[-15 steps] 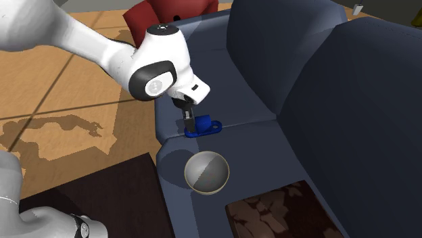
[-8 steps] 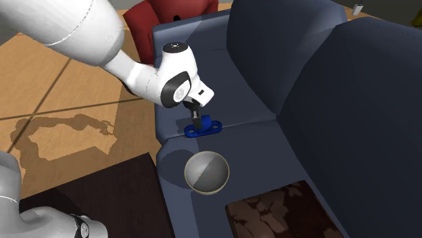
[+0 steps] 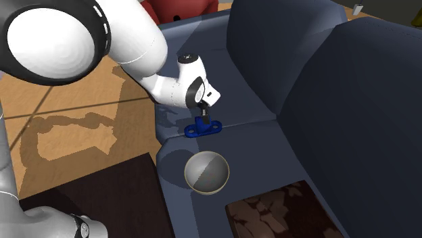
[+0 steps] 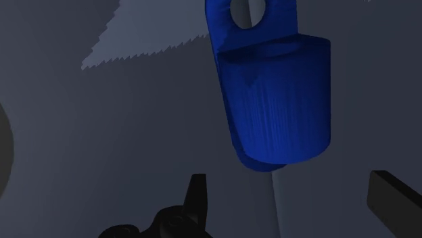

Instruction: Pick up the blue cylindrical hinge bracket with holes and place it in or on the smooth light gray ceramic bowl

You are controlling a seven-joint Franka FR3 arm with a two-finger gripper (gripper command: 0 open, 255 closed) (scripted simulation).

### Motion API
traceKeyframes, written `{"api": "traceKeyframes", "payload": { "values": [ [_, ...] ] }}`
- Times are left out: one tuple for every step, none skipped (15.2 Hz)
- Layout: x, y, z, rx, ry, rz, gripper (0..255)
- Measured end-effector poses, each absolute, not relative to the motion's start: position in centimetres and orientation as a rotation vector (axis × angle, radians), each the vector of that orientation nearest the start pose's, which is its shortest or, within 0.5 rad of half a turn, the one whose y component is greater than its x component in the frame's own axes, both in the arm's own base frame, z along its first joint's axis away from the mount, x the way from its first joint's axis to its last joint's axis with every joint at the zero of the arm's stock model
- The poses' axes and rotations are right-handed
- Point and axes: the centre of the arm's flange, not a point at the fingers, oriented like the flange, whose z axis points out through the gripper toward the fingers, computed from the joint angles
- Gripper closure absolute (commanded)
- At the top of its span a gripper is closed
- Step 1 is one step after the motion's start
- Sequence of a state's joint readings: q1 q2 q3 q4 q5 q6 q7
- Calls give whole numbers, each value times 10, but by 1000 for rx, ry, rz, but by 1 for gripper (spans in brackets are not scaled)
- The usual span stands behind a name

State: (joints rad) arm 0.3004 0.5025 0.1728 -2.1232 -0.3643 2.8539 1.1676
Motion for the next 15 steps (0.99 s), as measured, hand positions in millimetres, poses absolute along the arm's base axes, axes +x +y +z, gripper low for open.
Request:
{"api": "traceKeyframes", "payload": {
  "values": [
    [526, 290, 189, -2928, 587, -328, 0],
    [528, 295, 184, -2926, 593, -333, 0],
    [532, 299, 178, -2924, 595, -336, 0],
    [534, 299, 173, -2923, 596, -337, 0],
    [536, 301, 168, -2923, 597, -338, 0],
    [538, 301, 163, -2923, 597, -338, 0],
    [539, 302, 158, -2923, 598, -338, 0],
    [541, 303, 154, -2923, 598, -338, 0],
    [542, 304, 149, -2923, 598, -338, 0],
    [543, 304, 146, -2923, 598, -338, 0],
    [543, 303, 145, -2923, 598, -338, 0],
    [543, 303, 145, -2923, 598, -338, 0],
    [543, 303, 144, -2923, 598, -338, 0],
    [543, 303, 144, -2923, 598, -339, 0],
    [543, 303, 144, -2922, 598, -339, 0]
  ]
}}
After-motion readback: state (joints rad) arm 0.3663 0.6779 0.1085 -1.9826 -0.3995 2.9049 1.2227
